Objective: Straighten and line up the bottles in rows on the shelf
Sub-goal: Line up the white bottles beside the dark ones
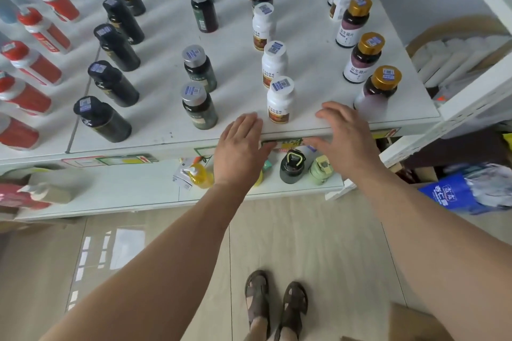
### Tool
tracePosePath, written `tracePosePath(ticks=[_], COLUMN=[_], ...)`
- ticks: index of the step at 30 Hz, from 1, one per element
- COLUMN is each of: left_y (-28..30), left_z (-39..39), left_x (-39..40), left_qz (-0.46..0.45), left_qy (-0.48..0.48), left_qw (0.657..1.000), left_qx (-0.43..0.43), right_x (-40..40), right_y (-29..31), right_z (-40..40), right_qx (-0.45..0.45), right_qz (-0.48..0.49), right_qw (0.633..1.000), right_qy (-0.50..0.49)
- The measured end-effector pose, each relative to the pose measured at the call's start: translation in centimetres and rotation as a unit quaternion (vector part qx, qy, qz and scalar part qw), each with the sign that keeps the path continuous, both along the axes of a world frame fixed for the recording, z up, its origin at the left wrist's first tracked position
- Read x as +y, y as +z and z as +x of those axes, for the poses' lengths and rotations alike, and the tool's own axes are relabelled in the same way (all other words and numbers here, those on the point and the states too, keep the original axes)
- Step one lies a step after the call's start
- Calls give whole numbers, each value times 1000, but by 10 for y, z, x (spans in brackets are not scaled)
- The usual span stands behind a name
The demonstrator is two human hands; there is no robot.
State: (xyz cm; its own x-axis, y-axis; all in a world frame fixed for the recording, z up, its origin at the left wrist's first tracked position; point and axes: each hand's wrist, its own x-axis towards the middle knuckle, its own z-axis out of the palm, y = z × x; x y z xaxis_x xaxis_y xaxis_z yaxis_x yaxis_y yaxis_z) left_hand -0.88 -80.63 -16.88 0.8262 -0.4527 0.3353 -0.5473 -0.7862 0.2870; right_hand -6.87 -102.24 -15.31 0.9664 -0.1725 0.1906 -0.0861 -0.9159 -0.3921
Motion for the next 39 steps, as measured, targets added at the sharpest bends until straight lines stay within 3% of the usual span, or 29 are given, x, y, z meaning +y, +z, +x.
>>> tracePosePath(ticks=[8,15,18,25,31,37,39], left_y=[1,15,28,55,74,88,93], left_z=[-2,-8,-7,0,10,19,21], left_x=[-5,-7,-8,-18,-19,-1,3], left_qz=[-3,-6,1,-45,-113,-187,-239], left_qy=[5,28,34,79,22,-42,-82], left_qw=[1000,995,988,957,944,898,856], left_qx=[23,91,152,275,311,395,451], right_x=[-3,0,5,37,40,47,51], right_y=[-5,6,25,70,88,112,116], right_z=[-1,-2,0,26,46,36,37], right_qx=[-20,36,90,96,123,93,88], right_qz=[-8,12,67,258,312,364,359], right_qw=[1000,999,994,961,942,926,928], right_qy=[9,7,-12,8,-3,-35,-49])
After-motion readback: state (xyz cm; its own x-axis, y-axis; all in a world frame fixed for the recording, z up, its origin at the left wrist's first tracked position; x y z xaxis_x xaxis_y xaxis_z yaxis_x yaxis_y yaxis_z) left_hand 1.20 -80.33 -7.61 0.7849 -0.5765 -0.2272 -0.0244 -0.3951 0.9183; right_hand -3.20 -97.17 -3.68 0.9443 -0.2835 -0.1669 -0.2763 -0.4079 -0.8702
